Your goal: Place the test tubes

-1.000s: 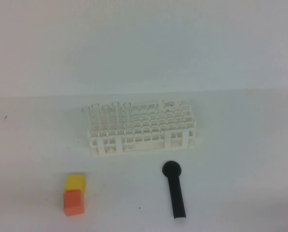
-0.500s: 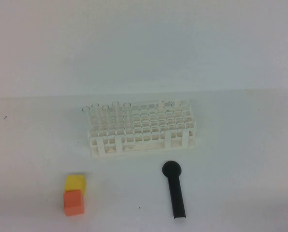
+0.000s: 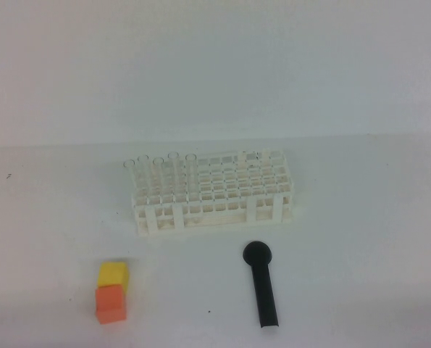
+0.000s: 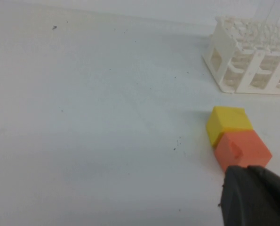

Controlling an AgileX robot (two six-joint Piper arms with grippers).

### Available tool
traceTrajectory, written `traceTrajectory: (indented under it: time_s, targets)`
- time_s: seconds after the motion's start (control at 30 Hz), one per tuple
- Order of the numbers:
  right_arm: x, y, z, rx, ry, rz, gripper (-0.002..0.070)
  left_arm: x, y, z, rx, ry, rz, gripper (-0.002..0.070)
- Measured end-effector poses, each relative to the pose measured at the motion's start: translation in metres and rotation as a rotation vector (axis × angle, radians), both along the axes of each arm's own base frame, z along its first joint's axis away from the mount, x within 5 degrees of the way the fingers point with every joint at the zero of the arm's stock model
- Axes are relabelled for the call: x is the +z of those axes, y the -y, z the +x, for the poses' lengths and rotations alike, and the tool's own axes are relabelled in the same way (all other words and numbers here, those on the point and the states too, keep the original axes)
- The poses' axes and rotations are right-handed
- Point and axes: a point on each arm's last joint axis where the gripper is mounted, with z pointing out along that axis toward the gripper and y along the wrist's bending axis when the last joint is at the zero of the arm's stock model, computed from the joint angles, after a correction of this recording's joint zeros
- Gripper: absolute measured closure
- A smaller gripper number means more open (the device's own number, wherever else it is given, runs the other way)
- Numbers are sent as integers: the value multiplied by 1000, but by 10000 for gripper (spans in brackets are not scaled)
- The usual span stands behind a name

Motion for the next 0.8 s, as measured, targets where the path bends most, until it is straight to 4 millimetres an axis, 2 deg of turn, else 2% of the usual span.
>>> traceTrajectory:
  time_s: [0.17, 0.8]
  targets:
    - [0, 0, 0, 0, 0, 0, 678, 0, 0, 0, -27, 14, 97, 676]
    - [0, 0, 0, 0, 0, 0, 678, 1, 1, 0, -31, 20, 63, 676]
